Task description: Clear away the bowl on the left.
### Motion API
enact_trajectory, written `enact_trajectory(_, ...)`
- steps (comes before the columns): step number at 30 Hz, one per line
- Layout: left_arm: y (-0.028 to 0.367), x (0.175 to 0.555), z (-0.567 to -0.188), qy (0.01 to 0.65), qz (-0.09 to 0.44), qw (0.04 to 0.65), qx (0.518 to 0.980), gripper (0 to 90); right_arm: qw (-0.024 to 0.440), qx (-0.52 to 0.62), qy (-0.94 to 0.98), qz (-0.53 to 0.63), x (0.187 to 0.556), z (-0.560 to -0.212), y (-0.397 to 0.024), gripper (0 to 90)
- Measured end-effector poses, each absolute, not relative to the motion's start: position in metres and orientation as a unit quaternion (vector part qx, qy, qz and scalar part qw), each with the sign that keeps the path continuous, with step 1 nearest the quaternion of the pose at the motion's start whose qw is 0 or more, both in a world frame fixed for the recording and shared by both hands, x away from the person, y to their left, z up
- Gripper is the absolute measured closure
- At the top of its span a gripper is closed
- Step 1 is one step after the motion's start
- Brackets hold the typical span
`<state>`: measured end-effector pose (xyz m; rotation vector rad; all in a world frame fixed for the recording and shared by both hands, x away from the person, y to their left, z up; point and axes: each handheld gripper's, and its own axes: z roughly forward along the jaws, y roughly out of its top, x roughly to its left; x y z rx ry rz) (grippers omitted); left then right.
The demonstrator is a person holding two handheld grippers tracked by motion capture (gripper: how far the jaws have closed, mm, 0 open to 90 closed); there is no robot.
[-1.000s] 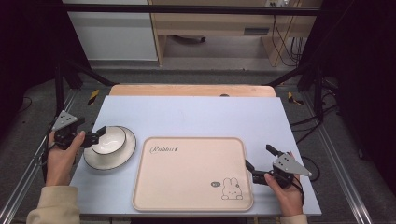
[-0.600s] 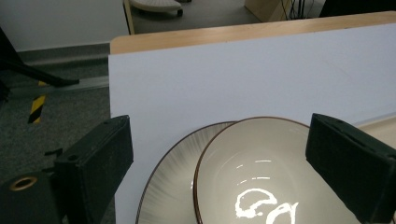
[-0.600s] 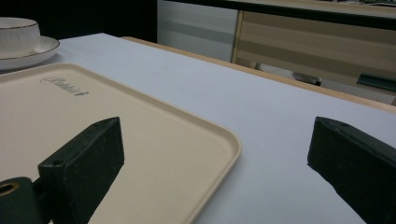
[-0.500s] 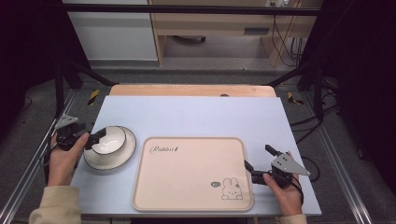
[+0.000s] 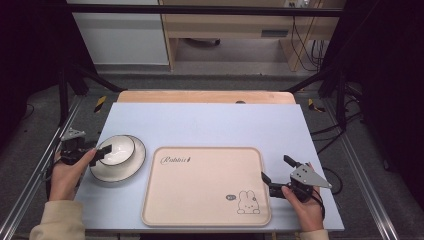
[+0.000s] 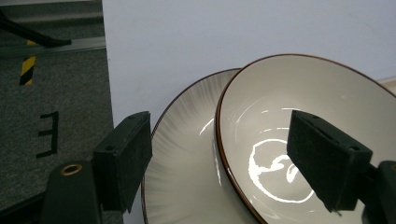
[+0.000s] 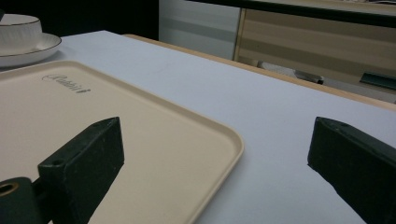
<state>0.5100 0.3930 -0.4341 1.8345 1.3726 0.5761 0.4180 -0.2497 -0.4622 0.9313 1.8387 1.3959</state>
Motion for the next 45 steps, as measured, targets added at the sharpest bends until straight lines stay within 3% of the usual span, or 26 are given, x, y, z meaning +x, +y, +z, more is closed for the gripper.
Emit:
enact_trajectory(14,0.389,0.512,-0.439,0.551,0.205,0.367,0.721,18.1,0.317,0.352,0.704,0.529,0.418,-0.463,-0.248,3.7)
enact_trajectory(32,0.386,0.512,-0.442,0.567,0.192,0.338,0.727,50.6,0.314,0.351,0.707,0.527,0.418,-0.464,-0.248,3.6)
enact_trajectory(45,0.378,0.513,-0.441,0.563,0.203,0.322,0.733,65.3,0.313,0.351,0.709,0.526,0.419,-0.464,-0.247,3.6)
